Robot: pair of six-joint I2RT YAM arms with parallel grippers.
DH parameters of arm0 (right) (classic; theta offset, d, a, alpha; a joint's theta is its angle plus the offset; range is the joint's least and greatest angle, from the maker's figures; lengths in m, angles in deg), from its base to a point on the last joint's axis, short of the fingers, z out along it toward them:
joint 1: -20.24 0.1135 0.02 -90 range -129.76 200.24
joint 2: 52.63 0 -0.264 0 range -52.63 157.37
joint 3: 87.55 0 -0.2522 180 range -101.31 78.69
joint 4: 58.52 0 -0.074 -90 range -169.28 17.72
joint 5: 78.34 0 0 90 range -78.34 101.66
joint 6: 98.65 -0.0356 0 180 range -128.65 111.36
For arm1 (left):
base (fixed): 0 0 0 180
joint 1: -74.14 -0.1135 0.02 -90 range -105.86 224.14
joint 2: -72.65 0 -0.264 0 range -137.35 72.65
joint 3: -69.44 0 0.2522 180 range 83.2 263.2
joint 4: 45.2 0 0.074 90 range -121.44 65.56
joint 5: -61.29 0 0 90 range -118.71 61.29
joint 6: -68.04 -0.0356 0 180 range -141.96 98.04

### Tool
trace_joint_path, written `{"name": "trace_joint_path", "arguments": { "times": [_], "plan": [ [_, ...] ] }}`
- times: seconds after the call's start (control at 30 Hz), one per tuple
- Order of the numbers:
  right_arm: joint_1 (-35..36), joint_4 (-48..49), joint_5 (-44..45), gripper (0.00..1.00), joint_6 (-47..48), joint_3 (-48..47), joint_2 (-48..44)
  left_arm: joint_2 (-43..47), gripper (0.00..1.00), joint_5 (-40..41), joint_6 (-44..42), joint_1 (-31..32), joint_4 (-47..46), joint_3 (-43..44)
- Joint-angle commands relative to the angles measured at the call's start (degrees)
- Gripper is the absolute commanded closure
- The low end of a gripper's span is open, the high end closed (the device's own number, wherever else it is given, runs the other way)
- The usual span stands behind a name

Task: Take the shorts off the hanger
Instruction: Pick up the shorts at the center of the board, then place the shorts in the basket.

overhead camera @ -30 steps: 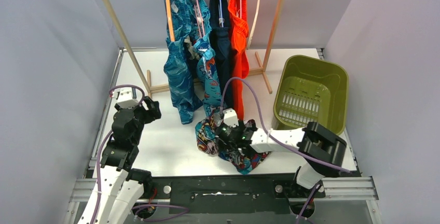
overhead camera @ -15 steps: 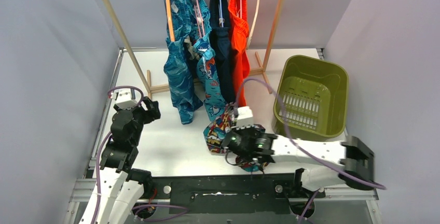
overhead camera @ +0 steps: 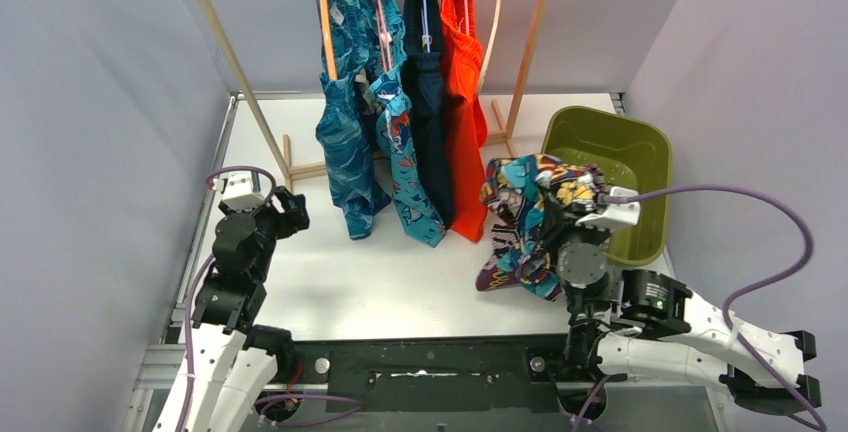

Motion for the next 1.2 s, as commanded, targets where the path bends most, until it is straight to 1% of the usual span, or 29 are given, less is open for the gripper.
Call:
{"name": "trace_joint_path", "arguments": {
  "times": [0.0, 0.07, 0.1, 0.2, 0.23, 0.27, 0.33, 0.37, 0.43, 0.47, 0.5, 0.53, 0.6, 0.63, 0.67, 0.7, 0.8, 0.83, 0.87, 0.93, 1.03, 1.1, 1.17],
  "plan": [
    [-0.08, 11.71, 13.77, 1.00, 16.94, -6.66, 0.59, 0.20, 0.31, -0.95, 0.51, -0.44, -3.91, 0.36],
    [-0.13, 18.00, 16.53, 1.00, 25.21, -8.26, 1.48, 0.09, 0.31, -0.95, 0.51, -0.45, -3.91, 0.36],
    [-0.33, 23.26, 17.34, 1.00, 31.89, -8.99, 1.91, 0.00, 0.31, -0.95, 0.51, -0.46, -3.92, 0.36],
    [-3.06, 39.60, 14.65, 1.00, 49.28, -9.94, 2.14, -0.09, 0.31, -1.02, 0.51, -0.44, -3.91, 0.42],
    [-4.87, 43.68, 12.22, 1.00, 52.89, -10.07, 2.19, -0.13, 0.31, -1.04, 0.51, -0.43, -3.97, 0.37],
    [-7.47, 45.74, 9.94, 1.00, 55.04, -10.50, 2.54, -0.13, 0.31, -1.11, 0.51, -0.43, -4.01, 0.36],
    [-12.23, 46.77, 7.02, 1.00, 57.65, -12.12, 4.90, -0.23, 0.31, -1.13, 0.51, -0.46, -4.01, 0.37],
    [-14.76, 44.10, 5.76, 1.00, 57.25, -14.08, 7.05, -0.30, 0.31, -1.13, 0.50, -0.50, -4.05, 0.36],
    [-20.07, 33.29, 1.46, 1.00, 51.96, -19.60, 12.49, -0.47, 0.31, -1.13, 0.51, -0.52, -4.01, 0.38],
    [-23.81, 30.35, -0.97, 1.00, 50.57, -21.58, 15.20, -0.58, 0.31, -1.13, 0.51, -0.52, -4.03, 0.43],
    [-29.19, 26.79, -4.80, 1.00, 48.14, -23.26, 18.11, -0.63, 0.31, -1.20, 0.51, -0.62, -4.07, 0.49],
    [-35.65, 22.72, -10.75, 1.00, 44.08, -26.26, 21.69, -0.68, 0.31, -1.21, 0.51, -0.62, -4.08, 0.48],
    [-49.53, 14.90, -27.80, 1.00, 36.30, -31.96, 26.81, -0.76, 0.31, -1.22, 0.51, -0.67, -4.04, 0.41],
    [-54.68, 12.61, -35.82, 1.00, 33.82, -34.61, 29.01, -0.79, 0.31, -1.17, 0.51, -0.62, -4.00, 0.43],
    [-58.51, 11.56, -39.26, 1.00, 32.50, -36.55, 30.90, -0.85, 0.31, -1.15, 0.51, -0.63, -3.92, 0.45],
    [-60.94, 11.53, -40.77, 1.00, 32.13, -38.09, 32.53, -0.96, 0.31, -1.14, 0.51, -0.66, -3.98, 0.46],
    [-64.80, 11.99, -45.49, 1.00, 31.69, -41.85, 37.01, -1.22, 0.31, -0.97, 0.44, -0.82, -3.94, 0.45],
    [-65.64, 9.99, -46.92, 1.00, 31.36, -43.49, 38.63, -1.20, 0.31, -0.79, 0.45, -1.01, -3.89, 0.45],
    [-66.22, 8.49, -46.54, 1.00, 31.16, -44.44, 39.95, -1.17, 0.31, -0.57, 0.42, -1.21, -3.75, 0.48],
    [-68.00, 8.30, -45.30, 1.00, 29.97, -41.83, 40.79, -0.85, 0.31, 0.20, 0.21, -1.38, -3.32, 0.24],
    [-71.94, 11.70, -47.32, 1.00, 25.97, -30.93, 38.93, -0.42, 0.30, 1.68, 0.17, -1.47, -1.40, 0.67],
    [-75.20, 14.22, -50.07, 0.99, 22.93, -24.04, 38.23, -0.02, 0.30, 1.93, 0.29, -1.41, -1.92, 0.38],
    [-79.27, 16.58, -55.11, 0.97, 21.00, -20.03, 39.39, -0.15, 0.30, 1.03, 0.33, -1.51, -2.24, 0.33]
  ]
}}
